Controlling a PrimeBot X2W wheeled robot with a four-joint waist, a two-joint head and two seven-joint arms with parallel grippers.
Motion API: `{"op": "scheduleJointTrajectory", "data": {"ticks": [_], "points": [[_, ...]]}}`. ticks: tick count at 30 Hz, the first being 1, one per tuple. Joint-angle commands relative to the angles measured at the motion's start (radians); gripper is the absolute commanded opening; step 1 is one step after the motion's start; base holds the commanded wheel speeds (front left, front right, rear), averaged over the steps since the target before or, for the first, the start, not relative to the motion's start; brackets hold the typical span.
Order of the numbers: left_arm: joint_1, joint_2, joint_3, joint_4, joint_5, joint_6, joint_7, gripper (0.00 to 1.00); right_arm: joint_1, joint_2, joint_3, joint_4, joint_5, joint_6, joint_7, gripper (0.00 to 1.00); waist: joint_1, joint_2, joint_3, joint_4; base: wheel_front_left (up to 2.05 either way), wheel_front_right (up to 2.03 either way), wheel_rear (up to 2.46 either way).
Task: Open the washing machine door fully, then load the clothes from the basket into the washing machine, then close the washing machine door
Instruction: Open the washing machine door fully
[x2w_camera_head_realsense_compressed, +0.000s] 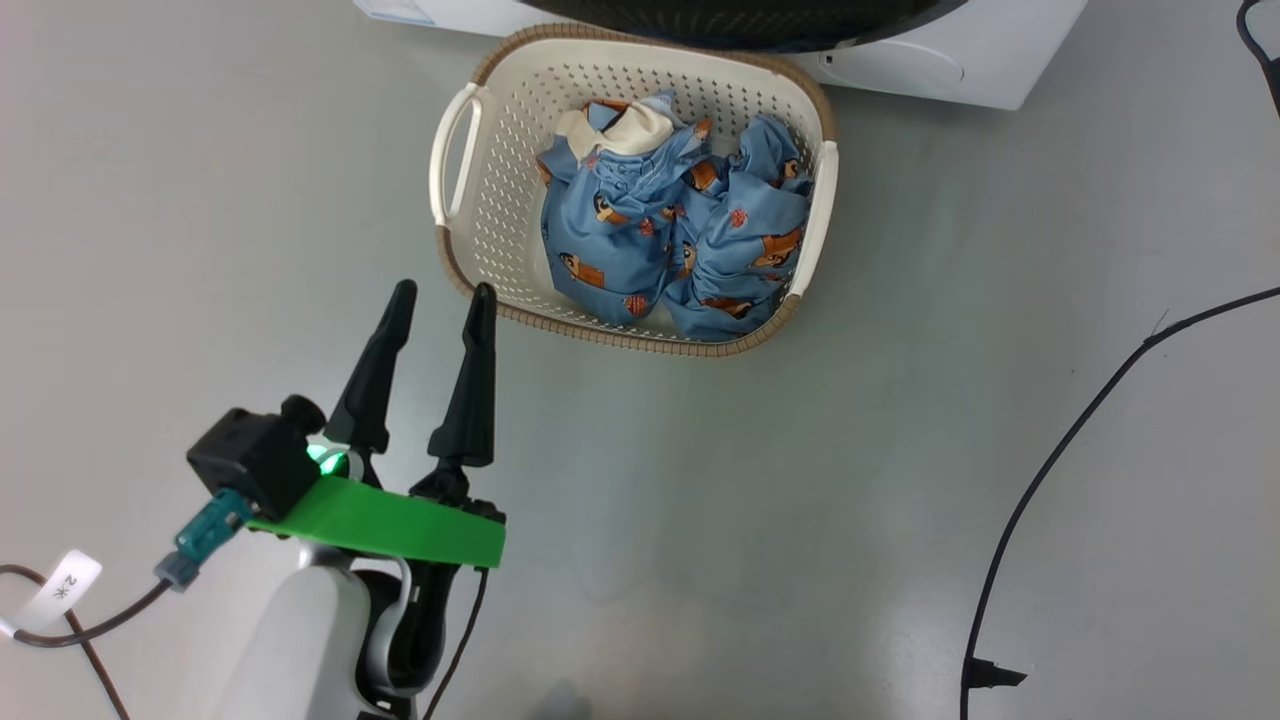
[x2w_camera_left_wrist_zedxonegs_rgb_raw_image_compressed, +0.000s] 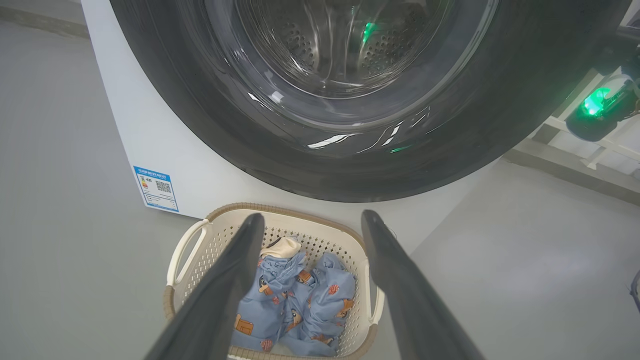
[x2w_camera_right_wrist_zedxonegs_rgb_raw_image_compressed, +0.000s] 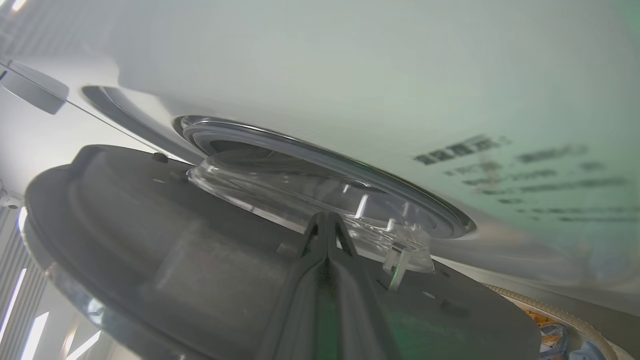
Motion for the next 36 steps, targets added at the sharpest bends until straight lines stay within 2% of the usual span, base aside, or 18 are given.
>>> {"op": "scheduleJointTrajectory", "data": {"ticks": [1,19,36], "points": [[-0.005,0.027,0.035,-0.023,-0.001,-0.003,-0.006,1.00,0.027,0.060,0.033,-0.040,-0.001,0.003,0.028,0.00,0.0000,-0.0001,-0.006,-0.001,0.00,0.00,0.00],[0.014,0.027,0.054,-0.020,0.022,-0.003,-0.006,1.00,0.128,0.086,0.098,-0.116,0.019,0.003,0.100,0.00,0.0000,-0.0001,-0.057,-0.027,0.00,0.00,0.00],[0.052,0.027,0.083,-0.010,0.059,-0.003,-0.006,1.00,0.284,0.098,0.141,-0.256,0.043,0.003,0.120,0.00,0.0000,-0.0001,-0.138,-0.070,0.00,0.00,0.00]]}}
